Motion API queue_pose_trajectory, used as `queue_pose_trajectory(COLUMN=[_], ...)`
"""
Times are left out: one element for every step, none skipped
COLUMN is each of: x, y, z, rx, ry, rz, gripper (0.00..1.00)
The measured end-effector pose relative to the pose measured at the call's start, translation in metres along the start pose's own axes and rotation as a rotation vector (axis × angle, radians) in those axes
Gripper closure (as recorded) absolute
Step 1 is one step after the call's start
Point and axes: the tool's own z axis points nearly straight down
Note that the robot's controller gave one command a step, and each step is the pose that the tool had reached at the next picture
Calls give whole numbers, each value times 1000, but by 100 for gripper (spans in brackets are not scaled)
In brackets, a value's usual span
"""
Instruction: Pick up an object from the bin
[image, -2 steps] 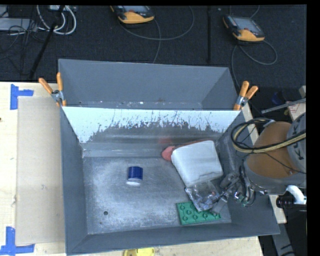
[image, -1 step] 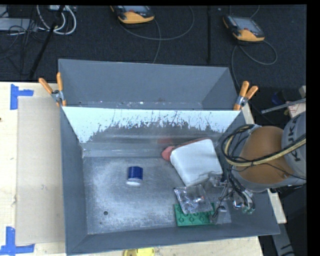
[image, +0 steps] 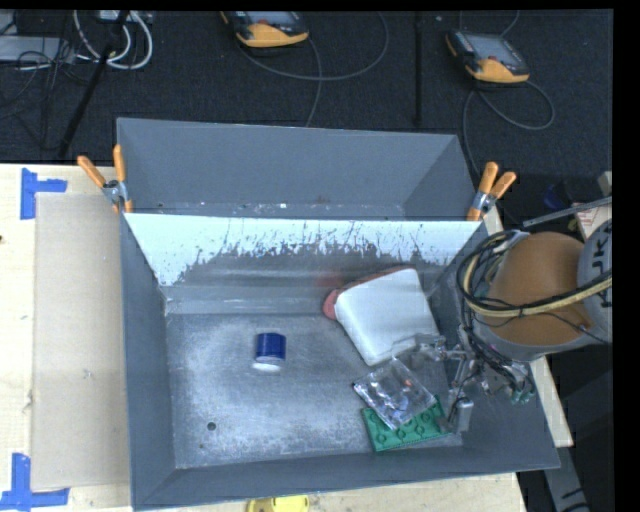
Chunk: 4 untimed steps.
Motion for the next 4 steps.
queue_pose_trajectory(x=[-24,-26,-26,-26], y=[56,55,56,56], z=[0,-2,-13,-45], rx=[-1,0,1,0], ry=[5,2,-3,-7], rz=[444,441,438,434], gripper=[0,100,100,100])
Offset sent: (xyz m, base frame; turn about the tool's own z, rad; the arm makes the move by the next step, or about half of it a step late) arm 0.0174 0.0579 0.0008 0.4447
